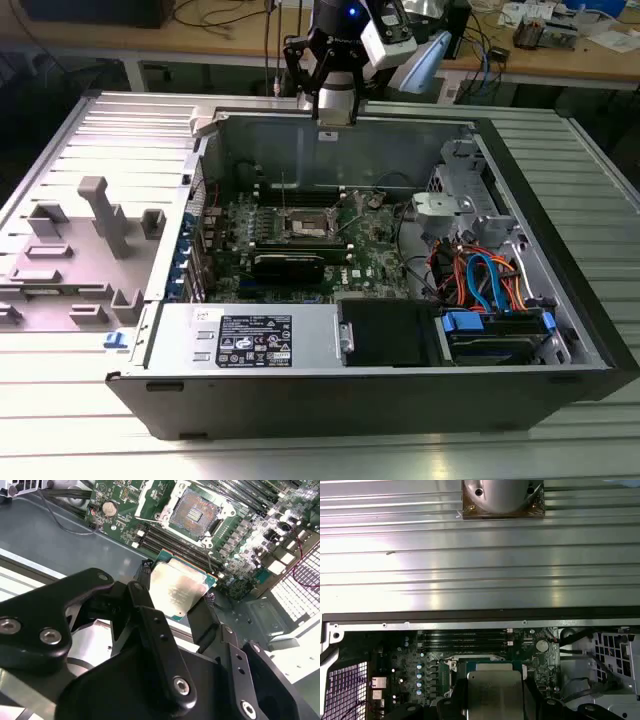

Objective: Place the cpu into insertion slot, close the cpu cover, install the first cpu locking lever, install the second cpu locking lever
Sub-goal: 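Place the cpu into insertion slot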

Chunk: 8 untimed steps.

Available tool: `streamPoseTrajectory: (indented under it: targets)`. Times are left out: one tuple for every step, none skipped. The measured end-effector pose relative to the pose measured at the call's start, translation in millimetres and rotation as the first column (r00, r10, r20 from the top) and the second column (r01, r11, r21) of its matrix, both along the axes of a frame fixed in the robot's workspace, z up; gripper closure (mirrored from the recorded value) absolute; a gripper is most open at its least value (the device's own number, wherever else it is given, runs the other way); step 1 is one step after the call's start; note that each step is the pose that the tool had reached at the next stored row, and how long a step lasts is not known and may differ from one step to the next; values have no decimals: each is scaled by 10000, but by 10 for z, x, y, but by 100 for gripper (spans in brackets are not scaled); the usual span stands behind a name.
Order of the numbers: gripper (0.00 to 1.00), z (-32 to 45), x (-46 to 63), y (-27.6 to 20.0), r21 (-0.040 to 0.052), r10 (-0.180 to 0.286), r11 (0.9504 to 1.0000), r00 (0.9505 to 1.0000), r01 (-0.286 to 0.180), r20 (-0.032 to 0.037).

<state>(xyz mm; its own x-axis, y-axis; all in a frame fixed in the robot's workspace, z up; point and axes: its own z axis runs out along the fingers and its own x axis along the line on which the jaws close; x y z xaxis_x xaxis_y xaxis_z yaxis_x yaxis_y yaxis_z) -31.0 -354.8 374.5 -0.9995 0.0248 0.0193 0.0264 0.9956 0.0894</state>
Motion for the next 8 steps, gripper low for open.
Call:
streamPoseTrajectory:
  targets:
    - [45, 0, 0, 0, -1, 0, 10000, 10000, 0, 0]
    - [45, 0, 0, 0, 0, 0, 10000, 10000, 0, 0]
    - [45, 0, 0, 0, -1, 0, 10000, 10000, 0, 0]
    - [45, 0, 0, 0, 0, 0, 10000, 10000, 0, 0]
    - [45, 0, 0, 0, 0, 0, 10000, 10000, 0, 0]
    - [45, 0, 0, 0, -1, 0, 10000, 10000, 0, 0]
    - [45, 0, 0, 0, 0, 0, 10000, 10000, 0, 0]
    - [45, 0, 0, 0, 0, 0, 10000, 10000, 0, 0]
